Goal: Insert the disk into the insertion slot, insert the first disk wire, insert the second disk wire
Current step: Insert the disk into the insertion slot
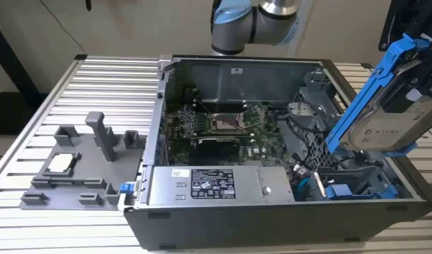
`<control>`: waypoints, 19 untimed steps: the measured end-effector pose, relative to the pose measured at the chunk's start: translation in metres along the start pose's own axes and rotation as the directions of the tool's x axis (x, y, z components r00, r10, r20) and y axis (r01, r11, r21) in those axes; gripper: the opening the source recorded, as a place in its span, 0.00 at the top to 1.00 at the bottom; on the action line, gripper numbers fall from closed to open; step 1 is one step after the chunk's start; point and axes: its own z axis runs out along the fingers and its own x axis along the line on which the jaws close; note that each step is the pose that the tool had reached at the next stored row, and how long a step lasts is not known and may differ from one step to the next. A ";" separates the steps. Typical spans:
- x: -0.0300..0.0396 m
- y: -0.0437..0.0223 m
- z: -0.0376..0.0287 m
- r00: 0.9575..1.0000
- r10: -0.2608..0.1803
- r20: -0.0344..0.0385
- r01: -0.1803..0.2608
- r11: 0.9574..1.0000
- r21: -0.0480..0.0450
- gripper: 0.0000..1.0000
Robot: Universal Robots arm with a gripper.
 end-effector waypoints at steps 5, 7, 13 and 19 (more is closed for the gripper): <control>0.0000 0.0000 0.0000 1.000 0.000 0.000 0.000 1.000 0.000 0.67; 0.0000 0.0000 0.0003 1.000 0.000 0.000 0.000 1.000 0.000 0.67; 0.0000 -0.0002 0.0034 1.000 0.000 0.000 0.000 1.000 0.000 0.67; 0.0001 -0.0004 0.0093 1.000 0.000 0.003 0.000 1.000 0.000 0.67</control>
